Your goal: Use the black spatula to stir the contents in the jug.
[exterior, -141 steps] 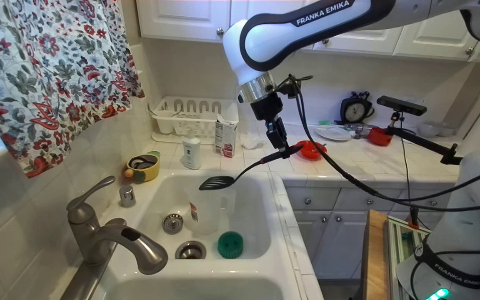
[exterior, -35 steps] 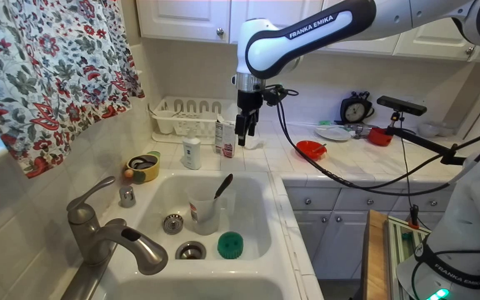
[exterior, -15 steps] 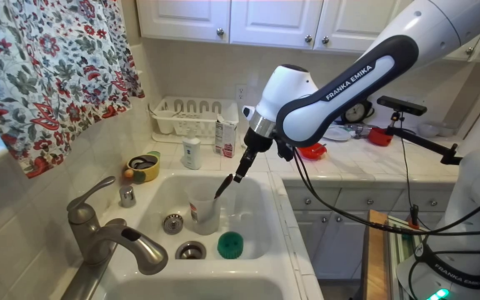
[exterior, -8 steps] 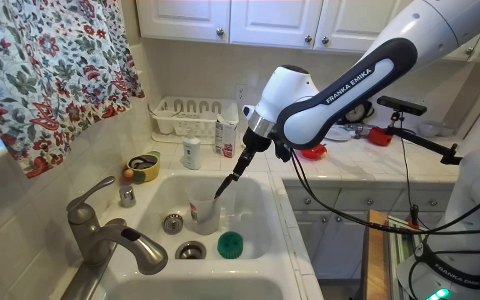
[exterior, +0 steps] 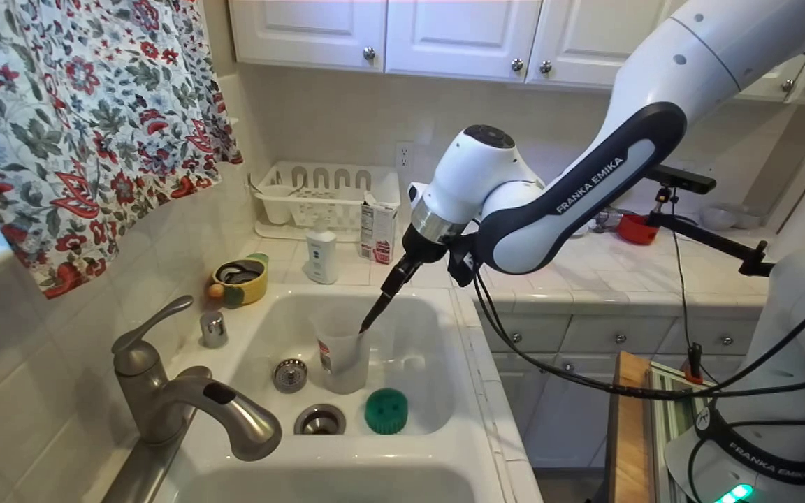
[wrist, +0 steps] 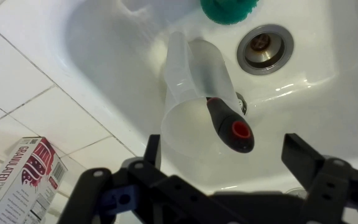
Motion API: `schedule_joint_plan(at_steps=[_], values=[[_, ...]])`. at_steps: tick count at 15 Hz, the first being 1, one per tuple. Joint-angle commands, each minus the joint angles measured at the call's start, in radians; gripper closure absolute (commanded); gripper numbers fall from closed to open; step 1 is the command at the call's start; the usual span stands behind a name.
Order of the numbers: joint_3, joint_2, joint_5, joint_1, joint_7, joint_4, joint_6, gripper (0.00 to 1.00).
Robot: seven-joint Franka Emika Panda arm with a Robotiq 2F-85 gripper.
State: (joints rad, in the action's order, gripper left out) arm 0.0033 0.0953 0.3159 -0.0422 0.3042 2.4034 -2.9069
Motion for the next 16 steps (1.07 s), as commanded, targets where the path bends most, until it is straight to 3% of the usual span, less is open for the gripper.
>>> schedule_joint_plan(at_steps=[1,10,14,16], values=[[-0.025,0.031,0.104,-0.027,0.13,-0.019,-0.008,0.01],[-0.063,0.099,0.232,-0.076,0.323,-0.059,-0.078,0.0],[-0.096,0.121,0.285,-0.102,0.387,-0.084,-0.069,0.38],[-0.11,0.132,0.304,-0.114,0.409,-0.091,-0.073,0.46]])
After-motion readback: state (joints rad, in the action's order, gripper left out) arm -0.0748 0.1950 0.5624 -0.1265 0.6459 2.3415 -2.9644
